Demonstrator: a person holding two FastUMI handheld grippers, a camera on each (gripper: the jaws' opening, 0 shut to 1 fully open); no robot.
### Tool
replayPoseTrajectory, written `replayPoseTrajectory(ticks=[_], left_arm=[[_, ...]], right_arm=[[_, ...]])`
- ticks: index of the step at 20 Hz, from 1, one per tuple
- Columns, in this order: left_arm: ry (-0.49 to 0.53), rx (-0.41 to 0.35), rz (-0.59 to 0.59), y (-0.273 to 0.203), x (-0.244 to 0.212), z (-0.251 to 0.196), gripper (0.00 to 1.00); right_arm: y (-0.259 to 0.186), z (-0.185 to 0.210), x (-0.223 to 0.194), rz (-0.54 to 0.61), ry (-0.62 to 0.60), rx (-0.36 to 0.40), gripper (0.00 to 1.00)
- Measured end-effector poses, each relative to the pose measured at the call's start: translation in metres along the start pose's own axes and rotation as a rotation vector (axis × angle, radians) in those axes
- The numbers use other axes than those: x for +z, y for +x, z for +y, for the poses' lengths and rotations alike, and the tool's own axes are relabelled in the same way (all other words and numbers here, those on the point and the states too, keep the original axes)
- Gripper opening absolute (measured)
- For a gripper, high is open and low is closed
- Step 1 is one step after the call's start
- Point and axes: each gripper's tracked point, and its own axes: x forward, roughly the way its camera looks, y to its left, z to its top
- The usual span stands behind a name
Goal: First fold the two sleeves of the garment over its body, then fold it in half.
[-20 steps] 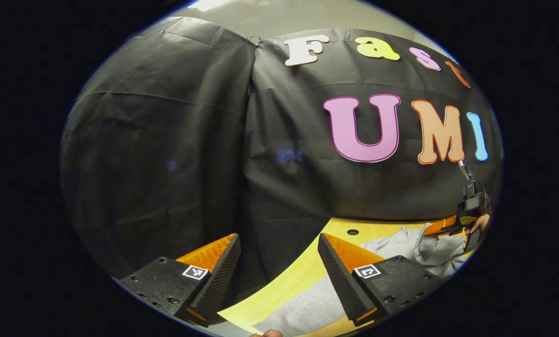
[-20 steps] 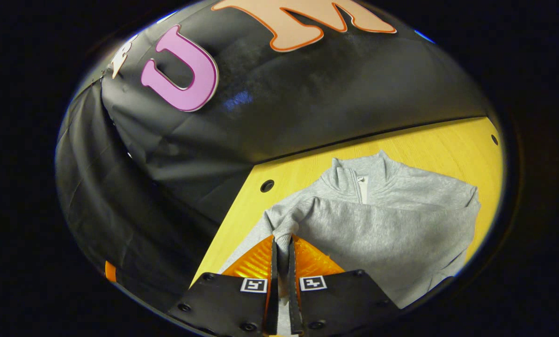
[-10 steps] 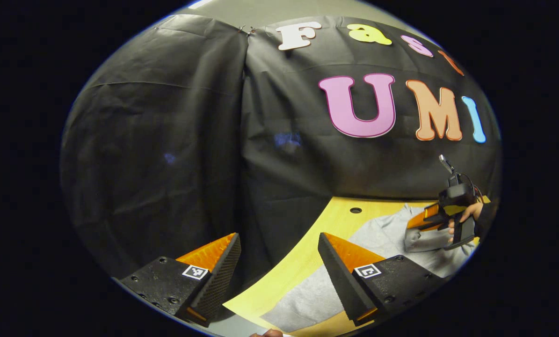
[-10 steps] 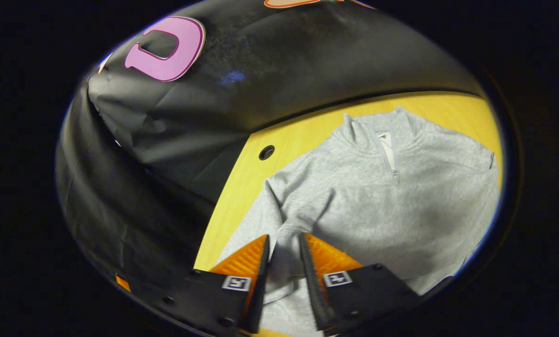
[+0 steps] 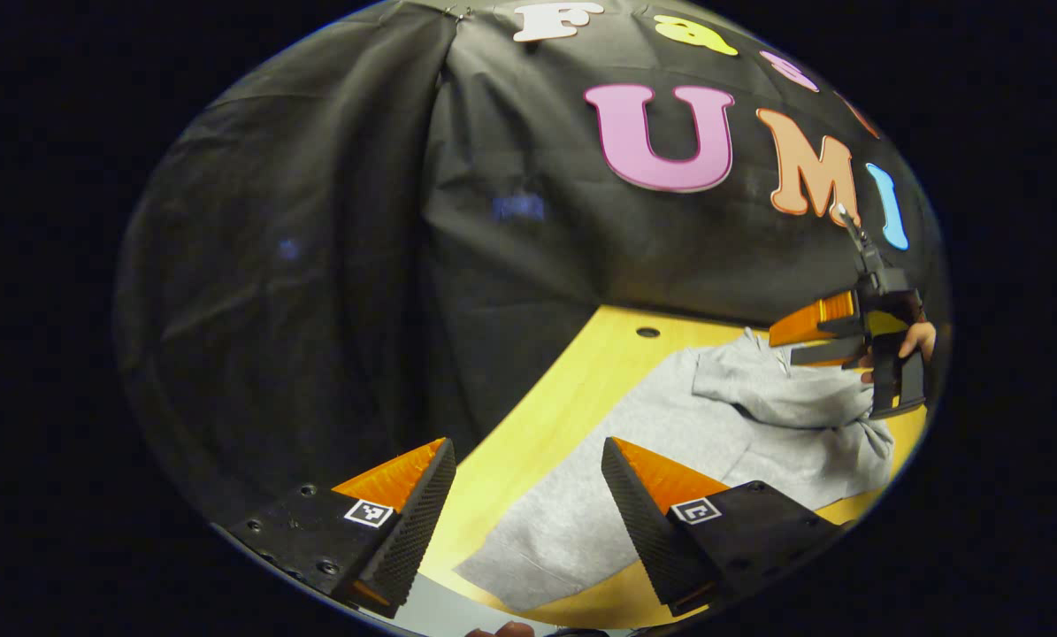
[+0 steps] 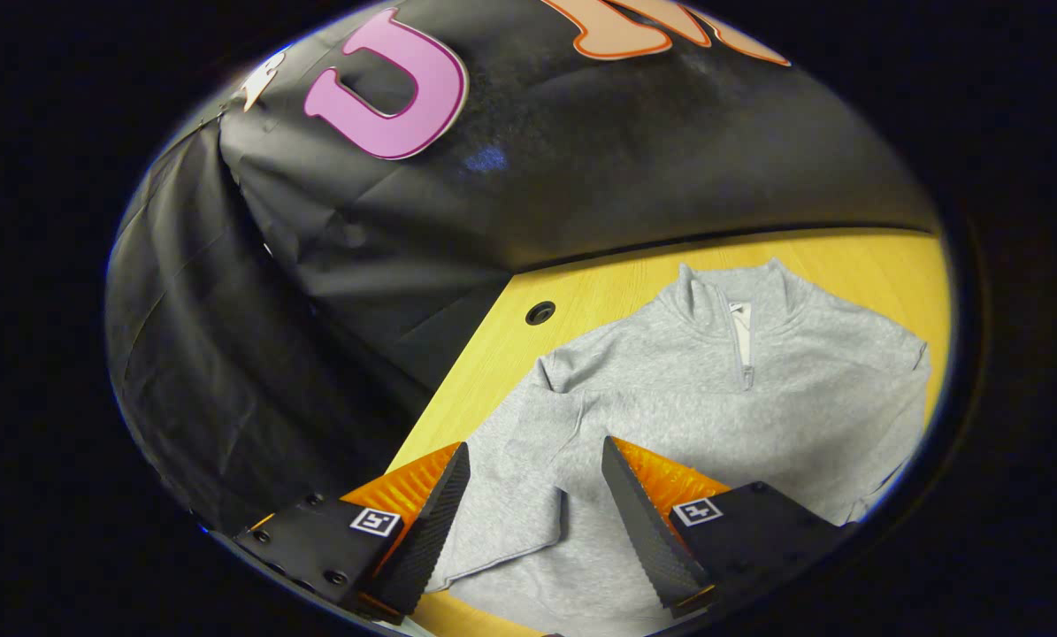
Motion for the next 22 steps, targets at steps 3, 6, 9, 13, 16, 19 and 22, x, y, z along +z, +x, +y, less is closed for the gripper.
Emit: replayPoseTrajectory(ticks=[3,6,9,13,16,19,22], left_arm=[[-0.046,-0.023,0.128,0.008,-0.044,0.002,0.98],[-0.142,-0.013,0.23,0.016,-0.075,0.005,0.98],[-0.181,0.005,0.289,0.027,-0.095,0.007,0.96],[-0.185,-0.009,0.366,0.032,-0.117,0.007,0.97],[-0.138,0.014,0.374,0.032,-0.119,0.011,0.97],[-0.041,-0.024,0.408,0.034,-0.121,0.017,0.76],[-0.039,-0.068,0.439,0.036,-0.115,0.012,0.29]], right_arm=[[-0.017,-0.006,0.0,-0.017,-0.031,-0.006,0.96],[-0.032,-0.01,-0.009,-0.006,-0.037,0.01,0.96],[-0.045,-0.028,-0.016,0.009,-0.065,-0.019,0.96],[-0.055,-0.036,-0.018,0.012,-0.043,-0.026,0.95],[-0.062,-0.037,-0.01,-0.009,-0.046,-0.025,0.96],[-0.071,-0.04,-0.006,-0.024,-0.067,-0.036,0.96],[-0.081,-0.047,-0.008,-0.032,-0.075,-0.05,0.96]])
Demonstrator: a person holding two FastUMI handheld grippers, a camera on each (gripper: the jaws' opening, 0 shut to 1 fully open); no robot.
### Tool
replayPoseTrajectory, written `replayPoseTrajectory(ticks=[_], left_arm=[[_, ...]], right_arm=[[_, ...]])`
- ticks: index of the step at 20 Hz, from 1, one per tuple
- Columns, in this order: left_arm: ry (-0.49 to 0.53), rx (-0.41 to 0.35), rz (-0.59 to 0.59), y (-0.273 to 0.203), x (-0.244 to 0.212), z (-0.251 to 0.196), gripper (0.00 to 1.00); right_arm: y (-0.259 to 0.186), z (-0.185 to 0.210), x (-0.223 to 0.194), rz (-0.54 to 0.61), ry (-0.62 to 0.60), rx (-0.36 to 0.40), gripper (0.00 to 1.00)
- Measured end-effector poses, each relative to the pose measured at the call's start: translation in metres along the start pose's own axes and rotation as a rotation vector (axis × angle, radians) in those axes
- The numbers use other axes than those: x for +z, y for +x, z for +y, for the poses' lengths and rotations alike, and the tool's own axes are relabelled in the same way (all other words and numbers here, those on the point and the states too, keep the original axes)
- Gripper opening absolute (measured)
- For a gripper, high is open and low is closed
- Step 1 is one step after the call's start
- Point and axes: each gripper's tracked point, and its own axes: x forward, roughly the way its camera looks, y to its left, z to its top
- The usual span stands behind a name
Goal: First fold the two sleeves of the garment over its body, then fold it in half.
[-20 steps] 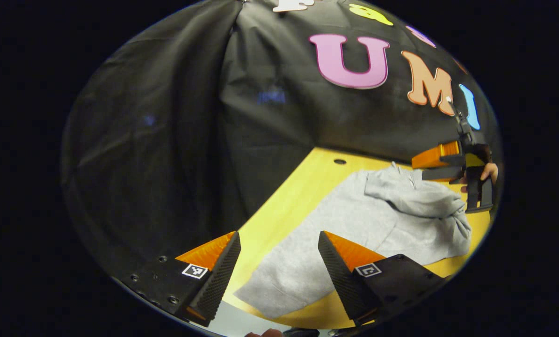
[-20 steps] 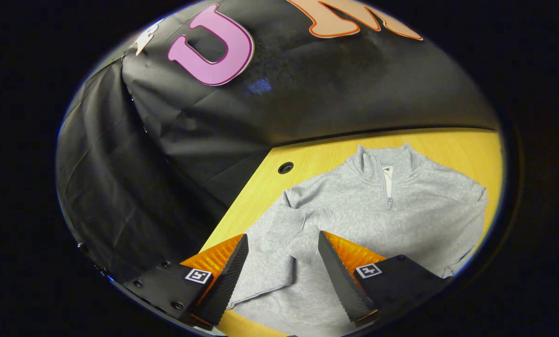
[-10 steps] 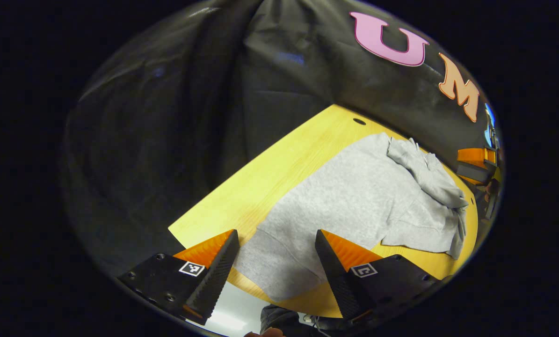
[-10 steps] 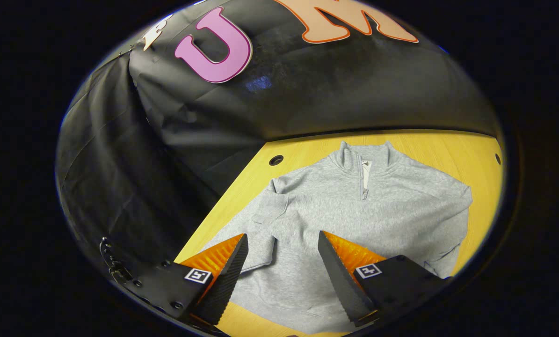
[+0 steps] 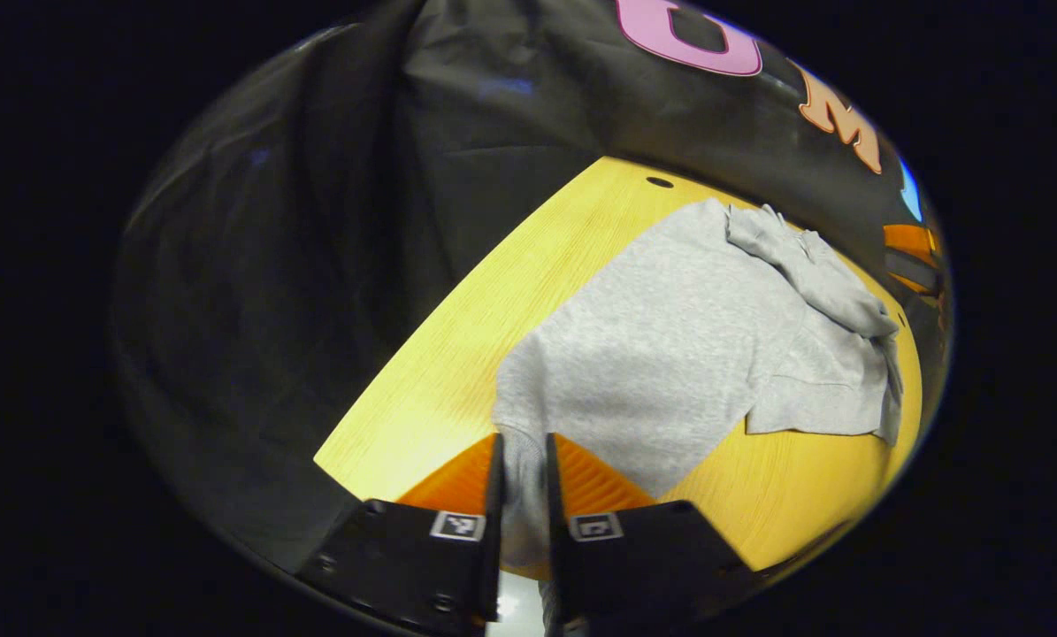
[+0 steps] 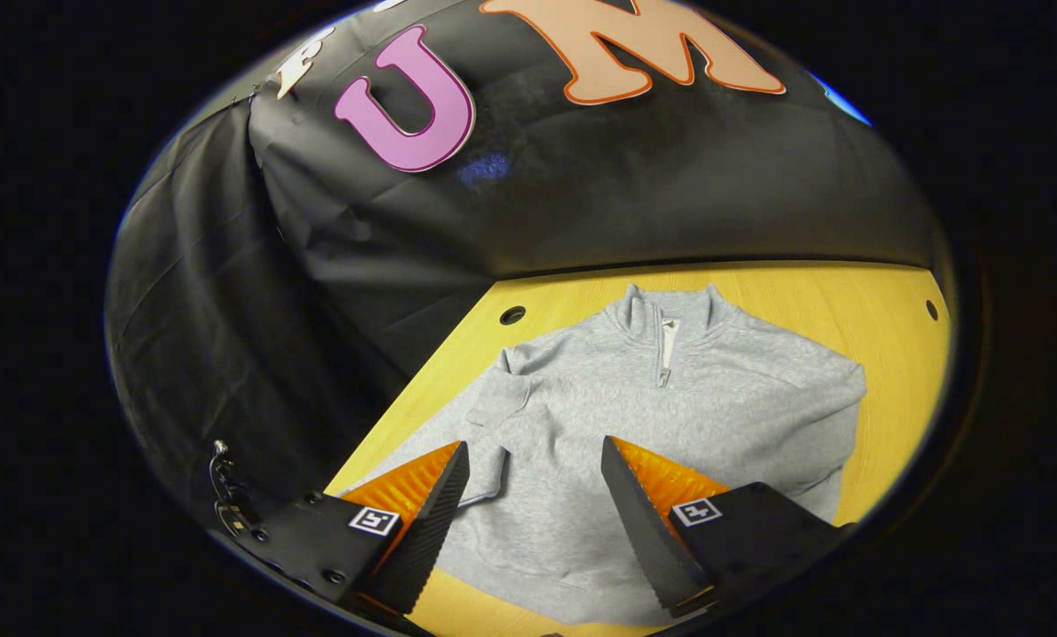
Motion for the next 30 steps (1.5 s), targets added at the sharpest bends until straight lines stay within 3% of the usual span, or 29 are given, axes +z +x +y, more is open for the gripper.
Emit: replayPoseTrajectory(ticks=[1,2,4,10,17,25,30], left_arm=[[-0.02,-0.006,0.01,0.0,-0.001,-0.003,0.13],[-0.047,-0.013,0.01,0.002,0.002,-0.004,0.05],[-0.106,-0.031,-0.002,-0.001,0.011,-0.006,0.0],[-0.061,-0.042,-0.107,-0.006,0.086,-0.008,0.0],[0.024,-0.105,-0.275,-0.021,0.196,-0.049,0.0],[0.125,-0.222,-0.397,-0.034,0.279,-0.144,0.0],[0.179,-0.341,-0.45,-0.047,0.307,-0.223,0.0]], right_arm=[[-0.003,-0.001,-0.001,0.0,0.008,0.002,0.95],[-0.006,-0.003,-0.002,-0.005,0.015,0.001,0.96],[-0.015,-0.012,-0.002,-0.011,0.016,-0.013,0.96],[-0.038,-0.038,-0.001,-0.039,0.027,-0.049,0.96],[-0.065,-0.072,-0.009,-0.064,0.084,-0.099,0.96],[-0.107,-0.12,-0.022,-0.112,0.149,-0.187,0.96],[-0.134,-0.149,-0.033,-0.123,0.191,-0.232,0.96]])
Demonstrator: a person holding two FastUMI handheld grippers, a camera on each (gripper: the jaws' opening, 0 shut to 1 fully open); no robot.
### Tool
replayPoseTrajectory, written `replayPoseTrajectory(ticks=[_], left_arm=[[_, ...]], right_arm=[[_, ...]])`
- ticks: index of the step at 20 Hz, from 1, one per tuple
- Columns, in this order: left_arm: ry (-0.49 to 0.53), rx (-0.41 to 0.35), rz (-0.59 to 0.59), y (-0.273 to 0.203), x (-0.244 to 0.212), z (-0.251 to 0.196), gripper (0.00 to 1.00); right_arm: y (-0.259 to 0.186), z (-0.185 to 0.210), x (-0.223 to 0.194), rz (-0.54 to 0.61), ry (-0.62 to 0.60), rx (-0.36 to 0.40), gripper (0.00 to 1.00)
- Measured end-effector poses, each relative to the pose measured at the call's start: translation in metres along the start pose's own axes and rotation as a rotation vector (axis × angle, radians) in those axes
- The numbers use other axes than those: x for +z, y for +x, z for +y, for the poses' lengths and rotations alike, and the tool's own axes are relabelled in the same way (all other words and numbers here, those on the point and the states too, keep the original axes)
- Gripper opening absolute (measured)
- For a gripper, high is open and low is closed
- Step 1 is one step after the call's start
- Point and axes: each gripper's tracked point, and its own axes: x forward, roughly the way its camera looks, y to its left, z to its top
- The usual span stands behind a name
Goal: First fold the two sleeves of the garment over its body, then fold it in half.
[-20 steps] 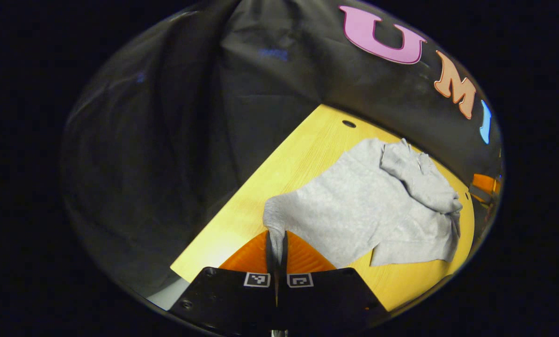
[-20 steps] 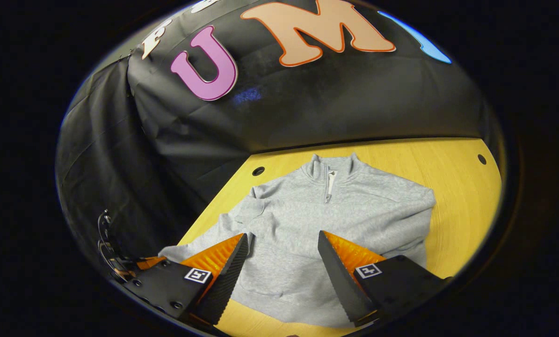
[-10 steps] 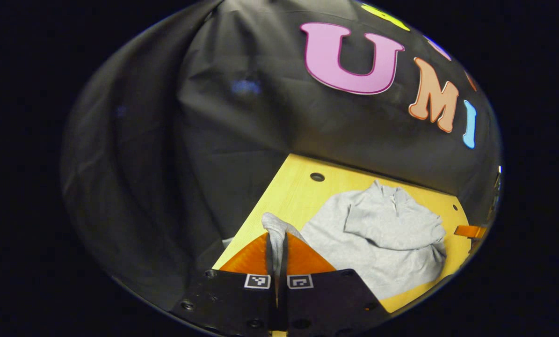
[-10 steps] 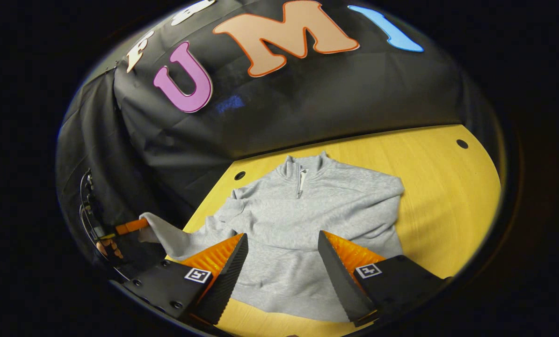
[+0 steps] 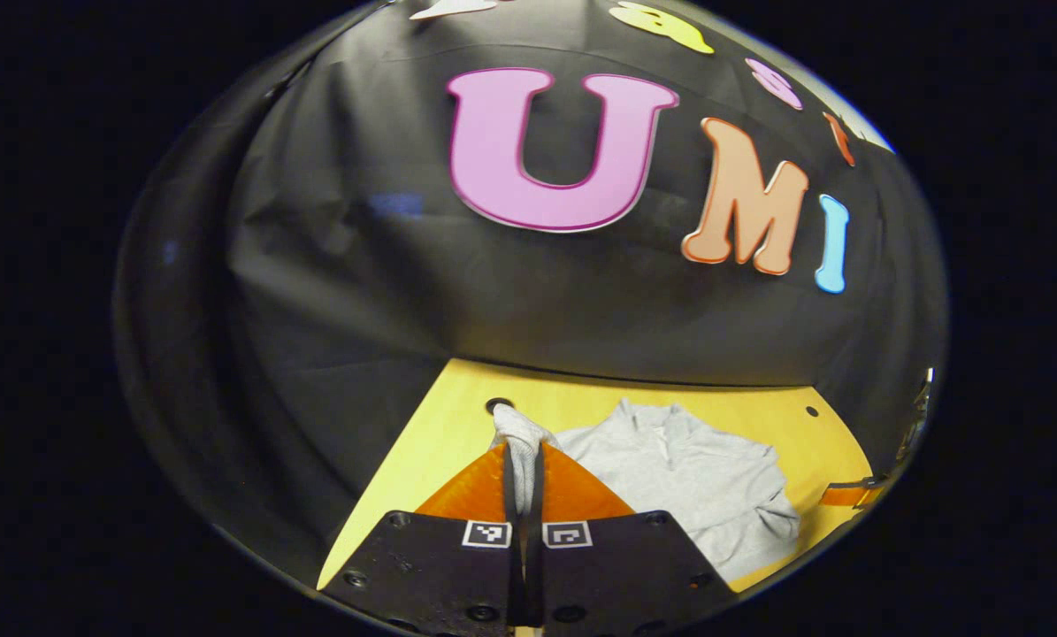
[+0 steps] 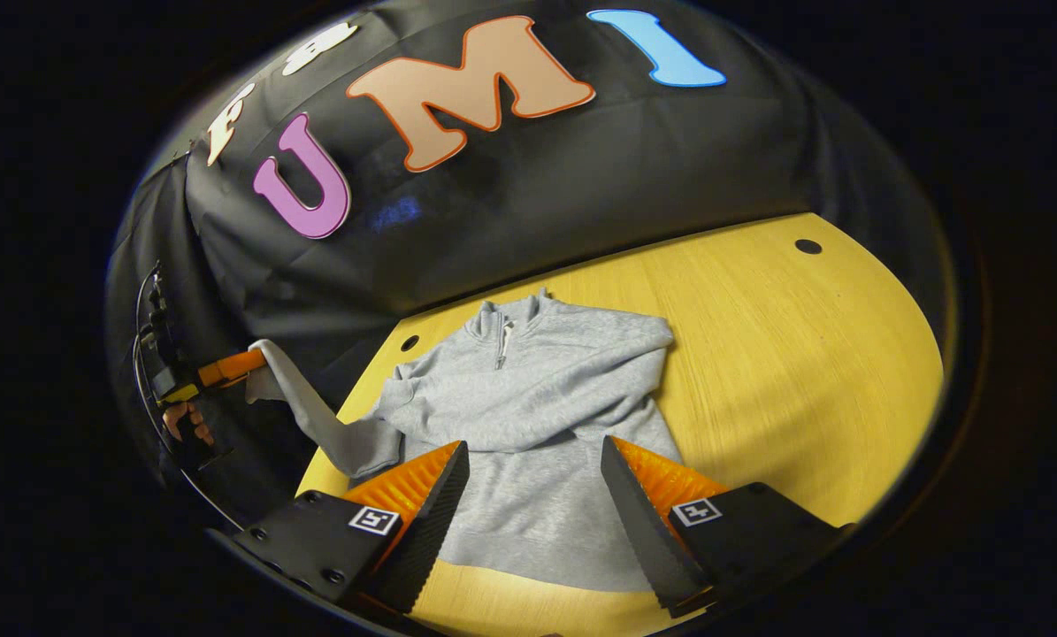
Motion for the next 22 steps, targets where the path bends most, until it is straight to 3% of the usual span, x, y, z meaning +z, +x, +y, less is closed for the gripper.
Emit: replayPoseTrajectory(ticks=[4,5,6,10,16,22], left_arm=[[0.035,-0.118,0.008,0.017,0.004,-0.073,0.0],[0.045,-0.143,0.016,0.022,0.0,-0.091,0.0],[0.055,-0.168,0.025,0.024,-0.002,-0.108,0.0],[0.103,-0.265,0.057,0.033,-0.014,-0.174,0.0],[0.185,-0.357,0.088,0.052,-0.039,-0.251,0.0],[0.176,-0.421,0.166,0.082,-0.087,-0.308,0.0]], right_arm=[[-0.018,-0.026,-0.003,-0.008,0.017,-0.034,0.96],[-0.022,-0.034,-0.005,-0.011,0.023,-0.045,0.91],[-0.026,-0.041,-0.006,-0.014,0.031,-0.054,0.96],[-0.045,-0.069,-0.009,-0.023,0.062,-0.092,0.96],[-0.072,-0.101,-0.014,-0.039,0.078,-0.143,0.96],[-0.097,-0.132,-0.026,-0.034,0.095,-0.19,0.96]])
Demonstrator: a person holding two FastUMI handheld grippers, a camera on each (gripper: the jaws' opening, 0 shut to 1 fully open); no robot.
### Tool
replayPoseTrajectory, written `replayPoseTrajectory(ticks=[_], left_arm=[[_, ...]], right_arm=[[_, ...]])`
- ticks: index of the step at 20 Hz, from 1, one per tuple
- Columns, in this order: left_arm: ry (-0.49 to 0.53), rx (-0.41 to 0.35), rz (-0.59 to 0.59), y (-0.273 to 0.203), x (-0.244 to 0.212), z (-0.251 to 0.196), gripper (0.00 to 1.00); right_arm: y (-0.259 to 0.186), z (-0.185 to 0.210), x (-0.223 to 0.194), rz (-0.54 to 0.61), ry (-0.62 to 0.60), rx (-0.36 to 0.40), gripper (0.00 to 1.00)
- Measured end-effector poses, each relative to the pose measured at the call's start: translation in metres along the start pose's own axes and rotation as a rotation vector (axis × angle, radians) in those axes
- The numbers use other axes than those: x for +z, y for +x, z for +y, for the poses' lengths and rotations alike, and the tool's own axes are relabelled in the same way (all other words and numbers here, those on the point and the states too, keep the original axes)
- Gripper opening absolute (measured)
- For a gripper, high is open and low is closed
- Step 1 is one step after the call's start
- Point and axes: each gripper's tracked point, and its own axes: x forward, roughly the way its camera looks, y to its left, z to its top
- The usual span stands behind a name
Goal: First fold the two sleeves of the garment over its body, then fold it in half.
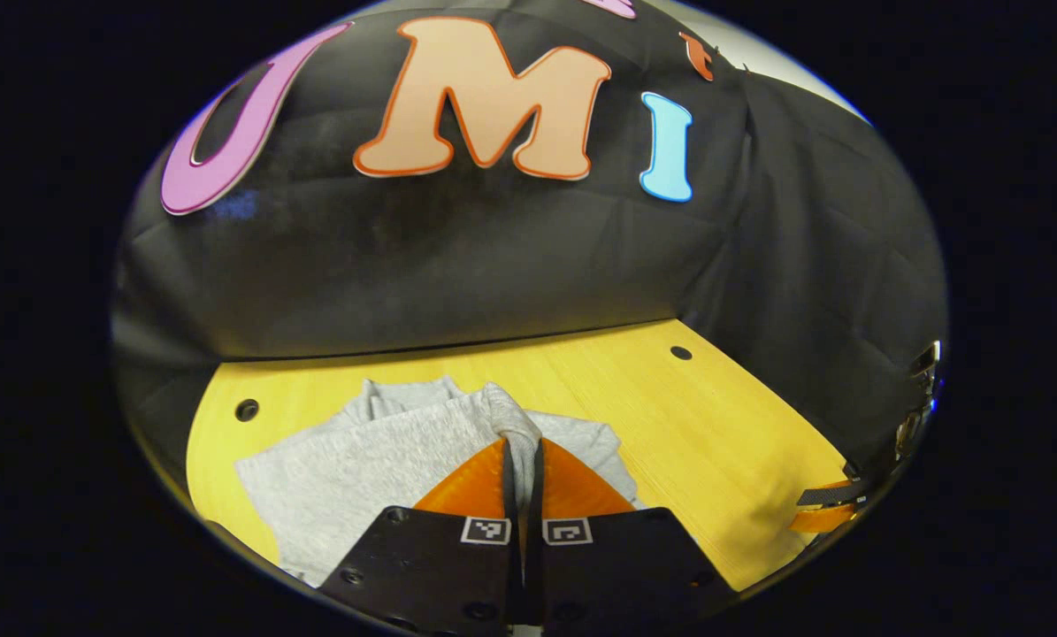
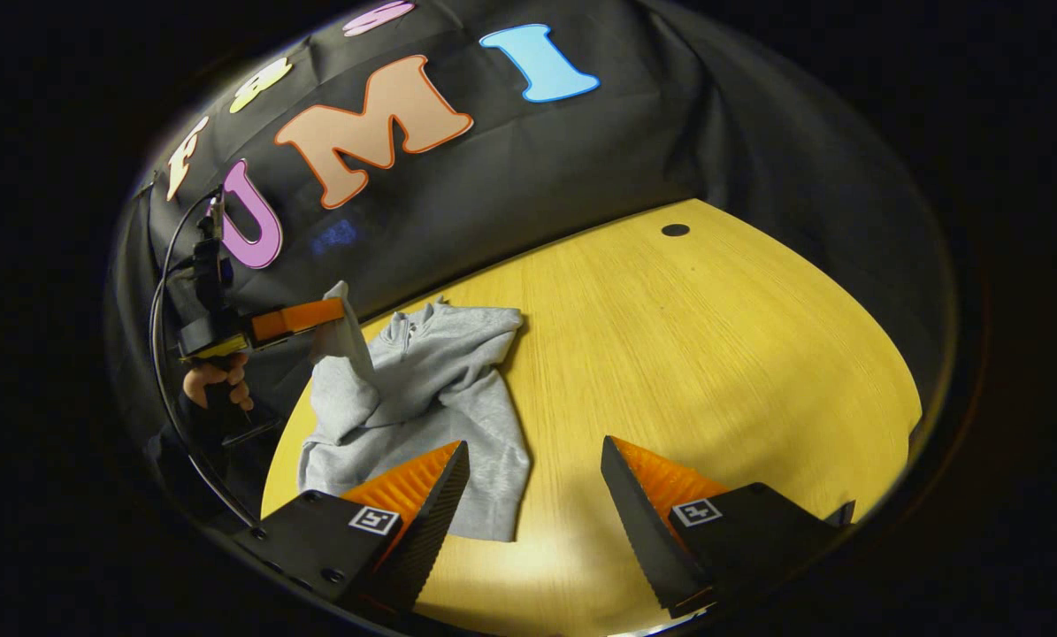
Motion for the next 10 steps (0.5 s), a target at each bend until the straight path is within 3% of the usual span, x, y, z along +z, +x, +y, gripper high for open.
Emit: replayPoseTrajectory(ticks=[1,2,7,9,10], left_arm=[[0.007,-0.007,0.014,0.009,-0.005,-0.006,0.0],[0.016,-0.015,0.032,0.016,-0.011,-0.014,0.0],[0.006,-0.026,0.091,0.051,-0.04,-0.035,0.0],[-0.014,-0.06,0.128,0.059,-0.053,-0.046,0.04],[-0.022,-0.083,0.136,0.058,-0.054,-0.054,0.12]], right_arm=[[-0.003,-0.005,-0.002,0.001,0.006,-0.007,0.96],[-0.006,-0.01,-0.002,0.002,0.011,-0.013,0.9],[-0.009,-0.023,-0.006,0.01,0.013,-0.032,0.9],[-0.006,-0.022,-0.006,0.017,0.008,-0.028,0.9],[-0.004,-0.022,-0.005,0.022,0.005,-0.022,0.9]])
